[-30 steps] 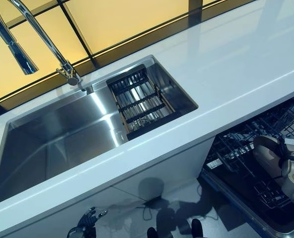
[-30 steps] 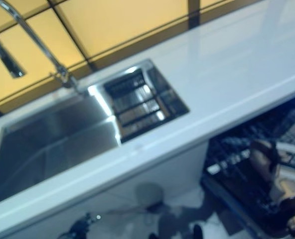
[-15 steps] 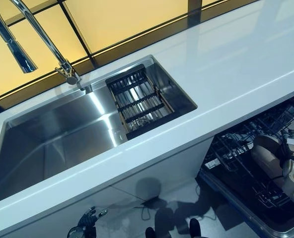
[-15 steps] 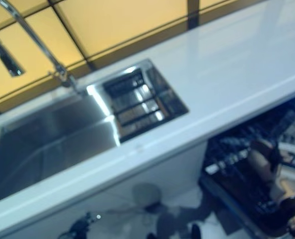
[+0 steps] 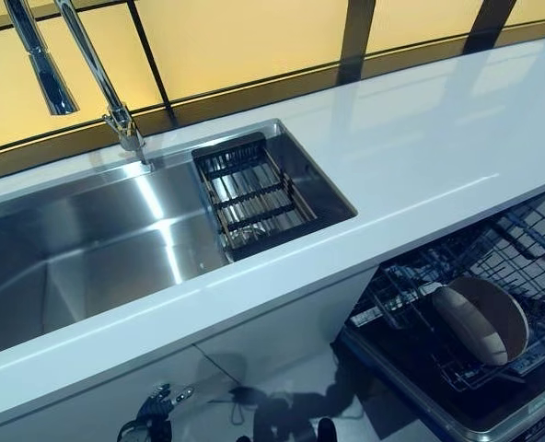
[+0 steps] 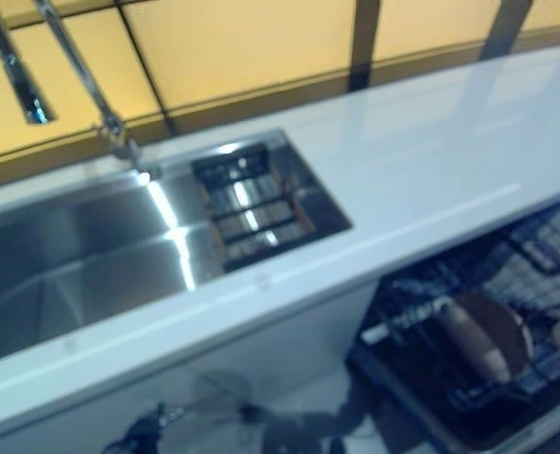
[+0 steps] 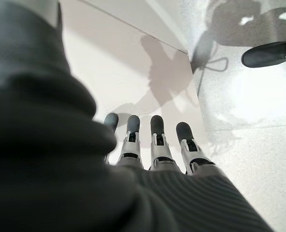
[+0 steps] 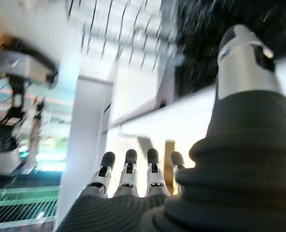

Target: Take plates into dishwasher

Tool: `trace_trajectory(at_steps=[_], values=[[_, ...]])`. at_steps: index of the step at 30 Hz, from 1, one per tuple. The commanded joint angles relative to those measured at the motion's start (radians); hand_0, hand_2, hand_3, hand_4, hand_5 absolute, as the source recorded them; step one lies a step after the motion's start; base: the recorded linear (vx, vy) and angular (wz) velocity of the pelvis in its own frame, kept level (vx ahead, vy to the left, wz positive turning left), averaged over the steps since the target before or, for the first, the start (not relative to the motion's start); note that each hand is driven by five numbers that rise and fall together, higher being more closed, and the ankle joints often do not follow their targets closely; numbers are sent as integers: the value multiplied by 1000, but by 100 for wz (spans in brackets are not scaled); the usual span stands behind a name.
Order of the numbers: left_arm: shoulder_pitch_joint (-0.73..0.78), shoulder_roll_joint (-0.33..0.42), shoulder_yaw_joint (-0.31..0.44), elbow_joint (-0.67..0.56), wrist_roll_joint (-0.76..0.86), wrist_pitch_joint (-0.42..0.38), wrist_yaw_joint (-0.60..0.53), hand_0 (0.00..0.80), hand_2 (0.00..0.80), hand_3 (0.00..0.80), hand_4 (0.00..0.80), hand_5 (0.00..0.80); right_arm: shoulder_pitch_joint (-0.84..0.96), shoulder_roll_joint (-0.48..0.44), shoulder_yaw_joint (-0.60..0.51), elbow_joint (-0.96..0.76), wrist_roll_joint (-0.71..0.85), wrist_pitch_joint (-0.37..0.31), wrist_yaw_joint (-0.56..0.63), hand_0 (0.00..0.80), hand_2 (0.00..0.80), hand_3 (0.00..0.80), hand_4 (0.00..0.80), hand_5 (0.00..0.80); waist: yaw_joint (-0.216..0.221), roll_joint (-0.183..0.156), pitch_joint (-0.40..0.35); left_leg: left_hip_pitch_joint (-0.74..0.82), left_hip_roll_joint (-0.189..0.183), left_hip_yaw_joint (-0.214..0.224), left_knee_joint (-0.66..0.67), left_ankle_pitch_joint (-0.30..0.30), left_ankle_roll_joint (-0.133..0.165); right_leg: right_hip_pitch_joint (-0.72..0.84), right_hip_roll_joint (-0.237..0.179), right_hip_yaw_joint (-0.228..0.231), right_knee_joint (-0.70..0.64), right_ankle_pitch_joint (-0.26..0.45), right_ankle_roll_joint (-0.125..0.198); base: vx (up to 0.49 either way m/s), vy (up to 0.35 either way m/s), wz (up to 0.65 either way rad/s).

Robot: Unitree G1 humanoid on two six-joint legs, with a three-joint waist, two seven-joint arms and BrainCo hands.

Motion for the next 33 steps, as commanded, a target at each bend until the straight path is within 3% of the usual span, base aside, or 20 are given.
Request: trace_trajectory(at_steps=[1, 10, 13, 17, 23, 24, 25, 26, 27, 28, 29, 31, 33], values=[[-42, 55, 7, 82, 5, -29, 28, 0, 0, 0, 0, 0, -117, -108, 24, 24, 35, 21, 17, 0, 0, 0, 0, 0, -4, -72, -71, 55, 4, 2, -2, -127, 56, 18, -23, -6, 2, -61, 66, -1, 42, -2], [-52, 64, 11, 142, 7, -53, 31, 0, 0, 0, 0, 0, -65, -188, -69, 121, 196, -12, -33, 0, 0, 0, 0, 0, -18, -104, -97, 73, 6, 27, -2, -137, 59, 28, -17, 5, 2, -62, 72, -3, 25, -7], [-51, 68, 18, 164, 11, -62, 34, 0, 0, 0, 0, 0, 11, -139, -169, 153, 501, -18, -63, 0, 0, 0, 0, 0, -23, -110, -96, 82, 9, 36, -2, -144, 61, 32, -17, 2, 2, -63, 73, -10, -18, -3], [-46, 76, 56, 200, 27, -59, 57, 0, 0, 0, 0, 0, 132, -31, -301, 214, 731, -38, -13, 0, 0, 0, 0, 0, -28, -115, -94, 92, 18, 41, -2, -147, 58, 41, -11, -4, 2, -68, 65, -8, -92, -2], [-25, 85, 92, 230, 41, -41, 91, 0, 0, 0, 0, 0, 246, 52, -418, 430, 790, -132, 83, 0, 0, 0, 0, 0, -14, -122, -102, 79, 39, 30, -2, -111, 30, 53, 9, -37, 2, -78, 43, -12, -163, -3], [-28, 80, 90, 219, 44, -31, 91, 0, 0, 0, 0, 0, 269, 75, -445, 480, 816, -135, 93, 0, 0, 0, 0, 0, -4, -122, -99, 67, 34, 9, -2, -106, 26, 44, 17, -37, 2, -77, 40, -150, -35, 9], [-37, 78, 92, 220, 47, -25, 86, 0, 0, 0, 0, 0, 274, 83, -446, 522, 839, -152, 96, 0, 0, 0, 0, 0, 0, -122, -96, 77, 26, 18, -2, -105, 29, 33, 16, -34, 2, -76, 37, -232, 26, 9], [-53, 66, 98, 231, 57, -30, 80, 0, 0, 0, 0, 0, 267, 93, -446, 584, 854, -178, 118, 0, 0, 0, 0, 0, 8, -129, -83, 52, 14, 19, 159, -188, 38, 18, 6, -14, 2, -70, 28, -242, 74, 3], [-63, 55, 93, 230, 55, -27, 80, 0, 0, 0, 0, 0, 252, 108, -431, 602, 885, -175, 130, 0, 0, 0, 0, 0, 24, -128, -65, -28, 2, -33, 447, -236, 50, 11, 8, 17, 2, -62, 12, -308, 129, -11], [-69, 47, 88, 225, 61, -18, 77, 0, 0, 0, 0, 0, 245, 118, -420, 605, 923, -152, 138, 0, 0, 0, 0, 0, 33, -126, -54, -67, -16, -70, 524, -246, 57, 5, 11, 32, 2, -53, 6, -383, 163, -32], [-76, 37, 74, 220, 56, -13, 89, 0, 0, 0, 0, 0, 243, 138, -399, 604, 960, -134, 145, 0, 0, 0, 0, 0, 39, -118, -33, -142, -57, -140, 599, -269, 72, -1, 17, 53, 2, -29, 3, -414, 229, -75], [-101, 37, 46, 224, 43, 8, 95, 0, 0, 0, 0, 0, 239, 166, -382, 617, 992, -108, 175, 0, 0, 0, 0, 0, 21, -102, -11, -93, -85, -139, 422, -321, 106, -57, 21, 83, 55, -19, 24, -381, 246, -78], [-139, 60, 32, 230, 65, 49, 87, 0, 0, 0, 0, 0, 240, 214, -373, 627, 1012, -85, 175, 0, 0, 0, 0, 0, 12, -97, 15, -66, -109, -119, 347, -311, 132, -116, 14, 74, 27, 44, 73, -378, 163, -25]])
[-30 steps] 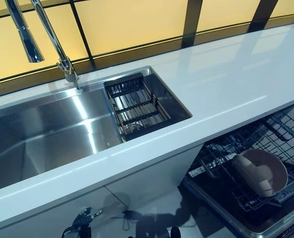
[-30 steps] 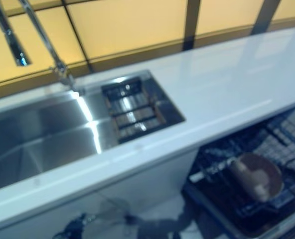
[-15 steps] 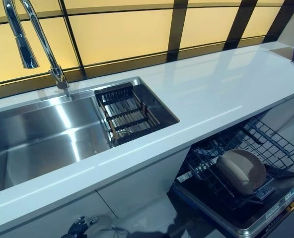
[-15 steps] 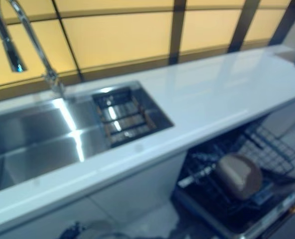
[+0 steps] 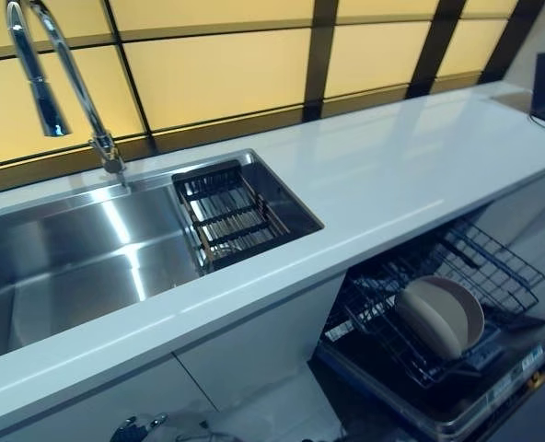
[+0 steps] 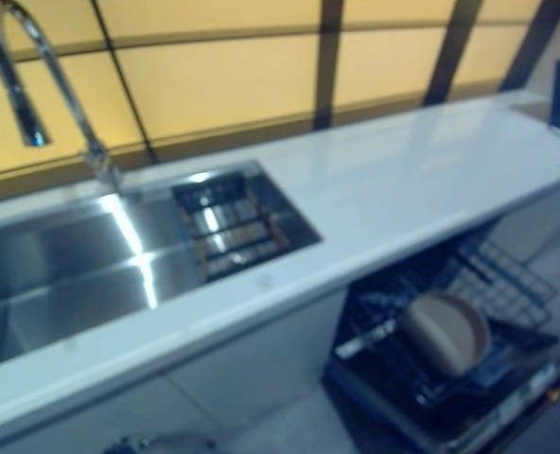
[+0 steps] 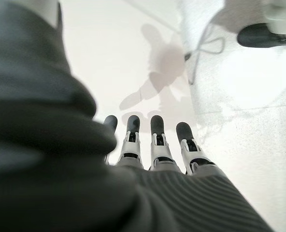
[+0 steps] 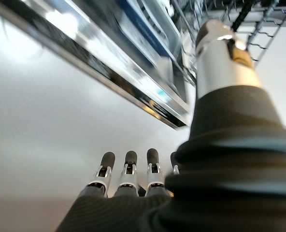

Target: Take plates into dishwasher

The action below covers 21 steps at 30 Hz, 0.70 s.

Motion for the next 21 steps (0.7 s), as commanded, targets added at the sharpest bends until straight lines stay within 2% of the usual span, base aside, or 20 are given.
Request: trace_trajectory(at_steps=[1, 2, 4, 7, 9, 11, 13, 15, 18, 20, 21], values=[[-110, 51, -3, 34, 56, 47, 11, 0, 0, 0, 0, 0, -55, 28, 18, 33, 45, 29, 31, 0, 0, 0, 0, 0, 2, -34, 99, 99, -64, 58, 15, -171, 94, -86, -4, -70, -38, 42, 91, -437, 53, -30], [-109, 61, -8, 29, 65, 67, 11, 0, 0, 0, 0, 0, -41, 48, 21, 49, 59, 37, 41, 0, 0, 0, 0, 0, 4, -32, 119, 91, -63, 70, 24, -170, 99, -117, -7, -86, -27, 44, 90, -380, 21, -34], [-87, 78, -9, 35, 60, 100, 4, 0, 0, 0, 0, 0, -21, 75, 23, 71, 38, 40, 41, 0, 0, 0, 0, 0, 12, -27, 128, 105, -63, 64, -19, -150, 100, -113, -8, -110, 2, 28, 85, -293, -7, -14], [-46, 97, 13, 77, 58, 119, -6, 0, 0, 0, 0, 0, 11, 124, 4, 107, 31, 12, 66, 0, 0, 0, 0, 0, 24, 1, 129, 109, -47, 64, -62, -119, 112, -117, -37, -142, 140, -3, 62, -248, -44, -16], [-18, 117, 44, 101, 52, 131, -9, 0, 0, 0, 0, 0, 22, 169, 11, 100, 44, 0, 54, 0, 0, 0, 0, 0, 43, 23, 116, 101, -30, 51, -72, -104, 124, -86, -72, -163, 219, -46, 31, -190, -162, -31], [-2, 142, 74, 110, 40, 155, -11, 0, 0, 0, 0, 0, 20, 212, 22, 111, 72, -35, 33, 0, 0, 0, 0, 0, 73, 33, 97, 66, -8, 34, -39, -119, 140, -41, -132, -187, 265, -49, 10, -158, -263, -41], [3, 161, 95, 124, 53, 173, -19, 0, 0, 0, 0, 0, 12, 240, 26, 123, 70, -56, 23, 0, 0, 0, 0, 0, 93, 28, 89, 36, 11, 32, -2, -138, 151, -9, -177, -200, 263, -31, 13, -193, -401, -52], [-8, 181, 100, 123, 56, 184, -16, 0, 0, 0, 0, 0, -8, 261, 48, 126, 100, -63, 17, 0, 0, 0, 0, 0, 112, 16, 98, -26, 30, 8, 52, -150, 151, 13, -202, -201, 223, -35, 19, -270, -553, -41], [-40, 200, 103, 82, 28, 204, 18, 0, 0, 0, 0, 0, -36, 314, 95, 86, 203, -46, -11, 0, 0, 0, 0, 0, 121, -23, 124, -121, 80, -1, 100, -121, 97, 29, -148, -210, 148, -122, 35, -342, -700, -9], [-80, 197, 83, 40, 17, 203, 7, 0, 0, 0, 0, 0, -48, 347, 122, 67, 268, -73, -36, 0, 0, 0, 0, 0, 116, -28, 155, -160, 102, -16, 61, -46, 51, 19, -113, -215, 145, -159, 37, -353, -581, 15], [-83, 194, 80, 33, 17, 202, 3, 0, 0, 0, 0, 0, -49, 348, 122, 64, 279, -78, -36, 0, 0, 0, 0, 0, 115, -28, 160, -160, 103, -17, 50, -36, 46, 18, -110, -220, 144, -163, 37, -369, -552, 24]])
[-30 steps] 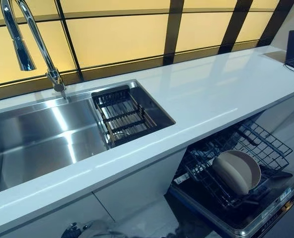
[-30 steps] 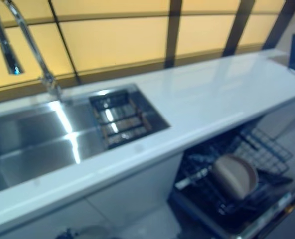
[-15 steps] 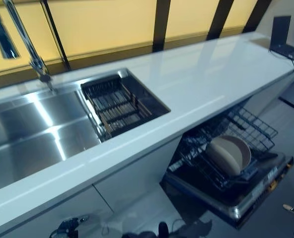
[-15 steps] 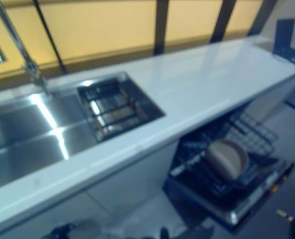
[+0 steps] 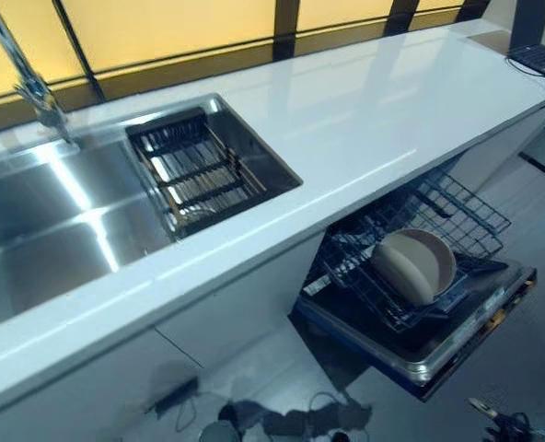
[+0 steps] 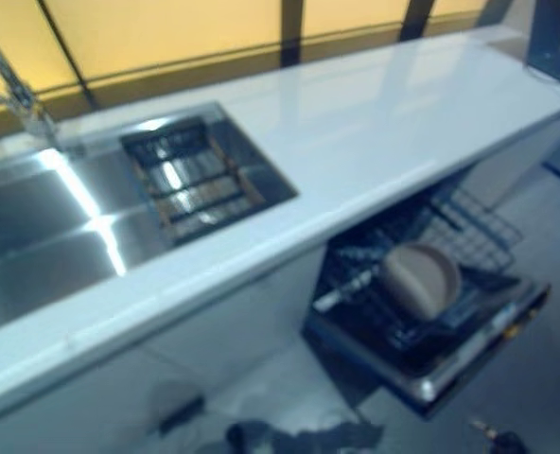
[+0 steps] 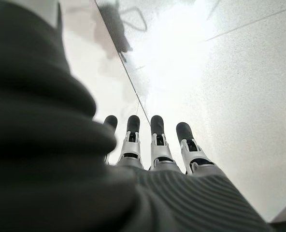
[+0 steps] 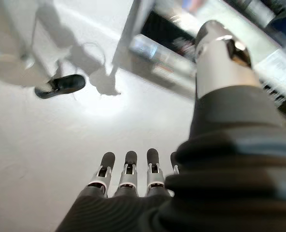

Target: Take plates into dishwasher

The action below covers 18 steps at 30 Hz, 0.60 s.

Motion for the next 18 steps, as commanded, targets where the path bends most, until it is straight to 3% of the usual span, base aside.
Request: trace_trajectory(at_steps=[1, 5, 7, 10, 11, 12, 14, 18], values=[[-66, -25, 18, -60, -22, 5, -11, 0, 0, 0, 0, 0, -25, -22, -3, -9, 132, -53, -57, 0, 0, 0, 0, 0, 8, 23, 81, 28, -28, -7, -84, -20, 71, 28, 26, -20, 56, -75, -68, -363, -496, 22], [-9, -95, 12, -85, -116, -28, -8, 0, 0, 0, 0, 0, -45, -37, -4, -58, 186, -55, -119, 0, 0, 0, 0, 0, 0, 73, 115, 44, -8, -9, -290, 127, 11, 5, 50, -95, 88, -133, -118, -330, -412, 29], [21, -119, 32, -92, -123, -27, -22, 0, 0, 0, 0, 0, -56, -41, 1, -44, 174, -64, -120, 0, 0, 0, 0, 0, -2, 89, 121, 57, -7, -20, -368, 191, -12, 17, 72, -98, 63, -127, -131, -229, -252, 12], [32, -145, 54, -73, -126, -45, -55, 0, 0, 0, 0, 0, -72, -64, -5, -3, 167, -84, -146, 0, 0, 0, 0, 0, -14, 83, 121, 35, -23, 27, -159, 60, 33, 10, 49, -71, 56, -122, -143, -185, -94, 0], [18, -149, 50, -71, -119, -46, -69, 0, 0, 0, 0, 0, -83, -80, -23, 29, 162, -96, -148, 0, 0, 0, 0, 0, -20, 82, 123, 27, -11, 71, -7, -35, 47, 0, 30, -78, 72, -125, -145, -151, 4, -5], [9, -150, 40, -76, -115, -26, -87, 0, 0, 0, 0, 0, -89, -89, -32, 41, 151, -104, -164, 0, 0, 0, 0, 0, -21, 91, 122, 64, -13, 73, -15, -63, 47, -11, 22, -77, 104, -137, -132, -145, 58, 8], [-2, -153, 17, -74, -109, -2, -98, 0, 0, 0, 0, 0, -86, -88, -42, 36, 124, -110, -197, 0, 0, 0, 0, 0, -32, 117, 117, 147, -32, 101, -170, -8, 44, -46, 10, -110, 175, -155, -117, -131, 99, 13], [-20, -136, -8, -80, -155, -14, -93, 0, 0, 0, 0, 0, -83, -108, -62, 3, 169, -102, -269, 0, 0, 0, 0, 0, -51, 147, 137, 140, -52, 75, -162, 4, 38, -67, -2, -89, 215, -162, -122, -149, 26, 33]])
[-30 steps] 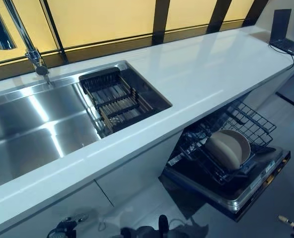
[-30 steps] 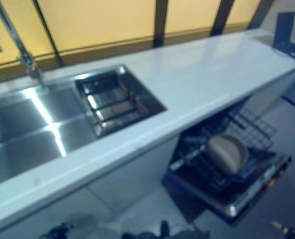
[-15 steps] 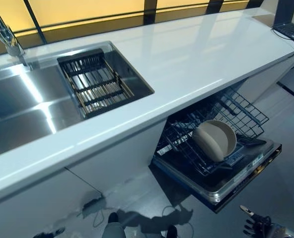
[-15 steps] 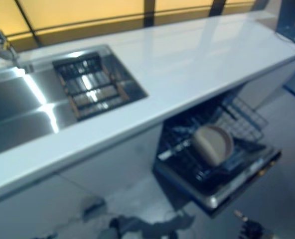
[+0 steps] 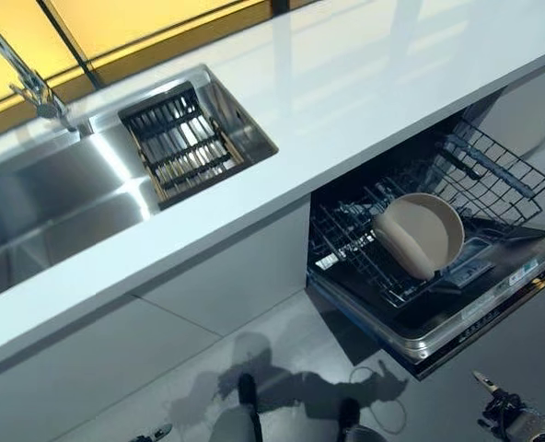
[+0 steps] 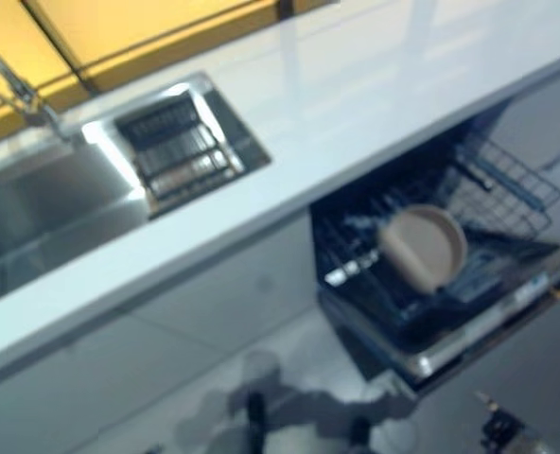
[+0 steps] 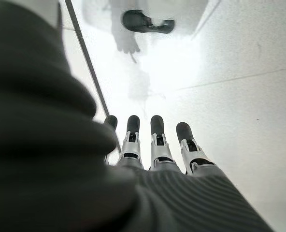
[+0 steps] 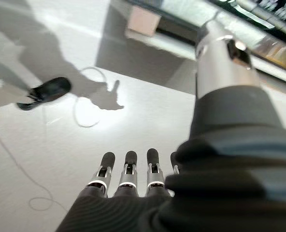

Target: Take plates into dishwasher

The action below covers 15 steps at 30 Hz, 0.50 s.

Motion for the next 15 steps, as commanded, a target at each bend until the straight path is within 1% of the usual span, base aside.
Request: trace_trajectory(at_steps=[1, 2, 4, 6, 8, 9, 10, 12, 13, 14, 15], values=[[-69, 44, -14, 2, -74, -2, -11, 0, 0, 0, 0, 0, -54, -54, -35, 2, 46, -21, -86, 0, 0, 0, 0, 0, 4, -27, 79, 15, -27, -21, 164, -193, 56, -5, 5, -11, 76, -66, -94, -194, 47, 3], [-75, 49, -20, 5, -89, -3, -20, 0, 0, 0, 0, 0, -74, -65, -33, 10, 85, -36, -111, 0, 0, 0, 0, 0, 5, -9, 91, 2, -38, -29, 184, -194, 59, -21, -4, -6, 93, -67, -95, -199, 50, 6], [-77, 49, -36, 7, -112, -2, -19, 0, 0, 0, 0, 0, -97, -76, -30, 4, 165, -60, -146, 0, 0, 0, 0, 0, 4, 13, 106, -23, -47, -36, 214, -200, 61, -48, -14, -1, 121, -74, -102, -141, 35, 9], [-72, 38, -36, 21, -128, -16, -21, 0, 0, 0, 0, 0, -111, -78, -38, -13, 202, -88, -164, 0, 0, 0, 0, 0, -2, 32, 122, -42, -51, -37, 245, -205, 59, -70, -21, 9, 155, -86, -112, -85, 42, 6], [-59, 18, -41, 29, -156, -32, -21, 0, 0, 0, 0, 0, -136, -78, -36, -35, 236, -133, -207, 0, 0, 0, 0, 0, -9, 58, 137, -61, -58, -36, 276, -211, 59, -94, -31, 24, 189, -103, -125, -48, 71, 4], [-57, 11, -41, 28, -160, -36, -24, 0, 0, 0, 0, 0, -147, -81, -34, -38, 266, -149, -210, 0, 0, 0, 0, 0, -11, 66, 143, -71, -59, -32, 288, -214, 62, -111, -36, 29, 211, -111, -128, -60, 69, 0], [-55, 3, -45, 26, -166, -40, -30, 0, 0, 0, 0, 0, -166, -84, -38, -42, 325, -173, -194, 0, 0, 0, 0, 0, -14, 75, 151, -83, -58, -22, 306, -220, 62, -131, -42, 33, 237, -122, -134, -60, 51, 0], [-48, -10, -47, 20, -177, -48, -31, 0, 0, 0, 0, 0, -184, -78, -43, -60, 428, -181, -153, 0, 0, 0, 0, 0, -13, 84, 160, -98, -60, -17, 333, -228, 61, -149, -50, 33, 274, -135, -141, -40, 39, 2], [-36, -20, -42, 13, -183, -56, -32, 0, 0, 0, 0, 0, -197, -65, -40, -90, 506, -199, -119, 0, 0, 0, 0, 0, -12, 89, 164, -107, -63, -15, 352, -234, 62, -161, -57, 33, 301, -147, -147, -19, 37, 4], [-31, -23, -40, 10, -183, -59, -34, 0, 0, 0, 0, 0, -200, -59, -39, -103, 539, -210, -113, 0, 0, 0, 0, 0, -12, 91, 165, -109, -64, -12, 358, -237, 62, -166, -60, 33, 312, -153, -148, -19, 42, 5], [-22, -30, -37, 0, -186, -62, -36, 0, 0, 0, 0, 0, -211, -46, -40, -132, 607, -235, -83, 0, 0, 0, 0, 0, -10, 93, 166, -116, -64, -6, 373, -244, 63, -177, -69, 29, 340, -166, -150, -18, 36, 9]])
